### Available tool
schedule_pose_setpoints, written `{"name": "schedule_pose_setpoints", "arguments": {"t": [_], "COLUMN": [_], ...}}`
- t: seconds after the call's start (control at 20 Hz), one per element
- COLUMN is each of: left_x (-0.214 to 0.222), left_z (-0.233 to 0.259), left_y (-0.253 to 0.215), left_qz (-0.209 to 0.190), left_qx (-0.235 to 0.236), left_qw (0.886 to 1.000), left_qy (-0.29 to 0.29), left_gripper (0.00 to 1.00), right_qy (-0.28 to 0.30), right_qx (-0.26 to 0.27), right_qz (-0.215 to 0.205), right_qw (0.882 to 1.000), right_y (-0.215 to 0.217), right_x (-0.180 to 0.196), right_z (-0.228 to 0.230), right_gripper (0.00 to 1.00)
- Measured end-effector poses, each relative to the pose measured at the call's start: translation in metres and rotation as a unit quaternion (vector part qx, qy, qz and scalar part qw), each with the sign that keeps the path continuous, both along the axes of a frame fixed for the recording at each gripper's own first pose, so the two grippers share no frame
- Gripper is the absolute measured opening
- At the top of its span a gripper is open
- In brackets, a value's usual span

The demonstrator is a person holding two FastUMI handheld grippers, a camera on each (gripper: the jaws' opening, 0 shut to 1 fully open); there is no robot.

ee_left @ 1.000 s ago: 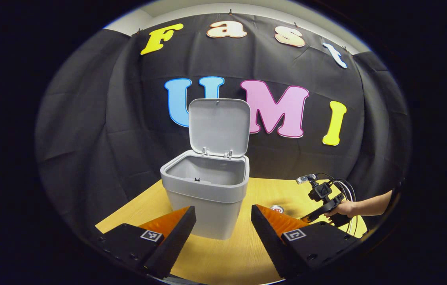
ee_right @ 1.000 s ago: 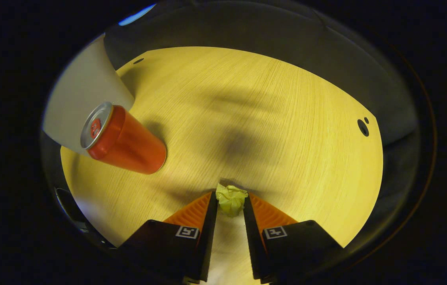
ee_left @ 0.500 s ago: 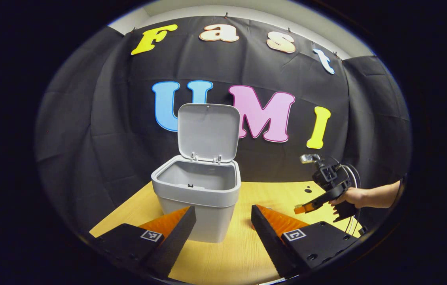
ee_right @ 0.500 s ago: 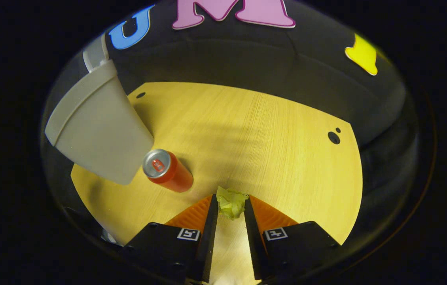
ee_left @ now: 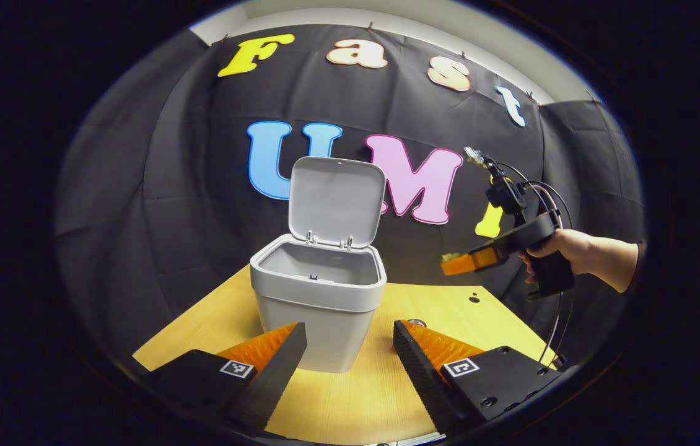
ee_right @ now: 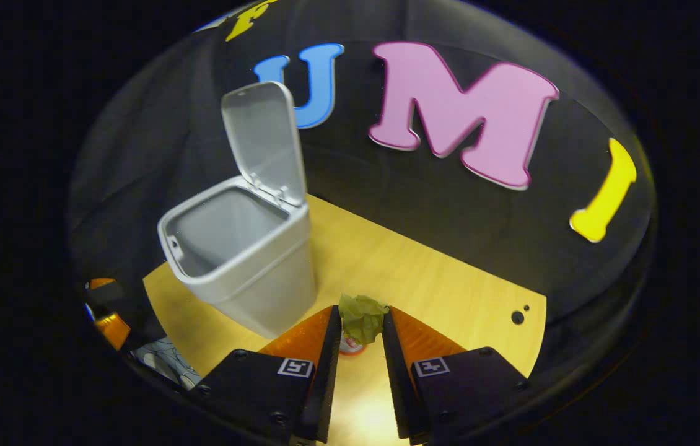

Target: Press the lid of the desktop garbage bin to open it, pick up the crumpled paper on the desktop and throw it into the bin, then pick up the pop can on the desktop and drop it into the bin, and finally close the garbage bin lid.

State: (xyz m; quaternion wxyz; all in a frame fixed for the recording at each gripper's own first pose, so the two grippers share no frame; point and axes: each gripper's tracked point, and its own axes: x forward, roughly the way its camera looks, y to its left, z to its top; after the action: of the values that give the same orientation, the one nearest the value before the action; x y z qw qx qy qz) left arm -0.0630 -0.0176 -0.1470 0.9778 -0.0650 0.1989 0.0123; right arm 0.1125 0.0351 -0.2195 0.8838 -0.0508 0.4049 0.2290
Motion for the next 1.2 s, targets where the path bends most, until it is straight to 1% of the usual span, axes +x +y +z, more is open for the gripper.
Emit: {"name": "schedule_pose_setpoints", "arguments": {"t": [0.1,0.25,0.3,0.35,0.45,0.55,0.6,0.65,0.7,0.75,0.8,0.85,0.9,0.95,1.0,1.1,1.2], "left_x": [-0.005,-0.017,-0.023,-0.032,-0.04,-0.049,-0.051,-0.053,-0.054,-0.056,-0.056,-0.055,-0.052,-0.05,-0.046,-0.037,-0.028], "left_z": [0.004,0.01,0.013,0.013,0.01,0.012,0.015,0.016,0.016,0.014,0.012,0.01,0.008,0.005,0.002,-0.008,-0.017], "left_y": [0.014,0.041,0.056,0.063,0.076,0.086,0.089,0.092,0.093,0.092,0.091,0.09,0.086,0.084,0.08,0.067,0.052], "left_qz": [0.013,0.044,0.068,0.085,0.105,0.118,0.12,0.122,0.121,0.121,0.119,0.117,0.111,0.106,0.097,0.074,0.047], "left_qx": [0.007,0.016,0.009,0.005,0.007,0.028,0.037,0.043,0.042,0.04,0.039,0.038,0.038,0.038,0.038,0.035,0.04], "left_qw": [1.0,0.999,0.998,0.996,0.994,0.993,0.992,0.992,0.992,0.992,0.992,0.992,0.993,0.994,0.995,0.997,0.998], "left_qy": [-0.007,-0.012,-0.013,-0.011,-0.006,-0.007,-0.008,-0.008,-0.007,-0.005,-0.004,-0.003,-0.002,-0.001,0.0,0.008,0.016], "left_gripper": [0.95,0.95,0.95,0.95,0.95,0.95,0.93,0.95,0.95,0.95,0.95,0.95,0.95,0.95,0.95,0.95,0.95], "right_qy": [-0.018,-0.016,-0.007,-0.004,-0.001,0.0,-0.001,-0.002,-0.003,-0.004,-0.013,-0.02,-0.03,-0.04,-0.051,-0.076,-0.107], "right_qx": [0.017,0.027,0.03,0.032,0.032,0.033,0.031,0.027,0.025,0.027,0.023,0.025,0.024,0.026,0.033,0.047,0.06], "right_qz": [0.046,0.092,0.113,0.125,0.138,0.147,0.151,0.154,0.152,0.151,0.147,0.147,0.142,0.135,0.118,0.082,0.037], "right_qw": [0.999,0.995,0.993,0.992,0.99,0.989,0.988,0.988,0.988,0.988,0.989,0.989,0.989,0.99,0.991,0.993,0.992], "right_y": [0.051,0.108,0.135,0.155,0.175,0.187,0.19,0.192,0.192,0.194,0.191,0.193,0.187,0.184,0.175,0.156,0.128], "right_x": [0.012,0.014,0.011,0.009,0.008,0.006,0.006,0.006,0.006,0.006,0.009,0.012,0.013,0.016,0.019,0.03,0.038], "right_z": [0.022,0.016,0.012,0.006,-0.001,-0.003,-0.006,-0.008,-0.01,-0.011,-0.01,-0.009,-0.004,-0.001,0.008,0.024,0.043], "right_gripper": [0.44,0.44,0.44,0.44,0.44,0.45,0.45,0.31,0.47,0.67,0.48,0.97,0.85,1.0,0.98,0.98,0.98]}}
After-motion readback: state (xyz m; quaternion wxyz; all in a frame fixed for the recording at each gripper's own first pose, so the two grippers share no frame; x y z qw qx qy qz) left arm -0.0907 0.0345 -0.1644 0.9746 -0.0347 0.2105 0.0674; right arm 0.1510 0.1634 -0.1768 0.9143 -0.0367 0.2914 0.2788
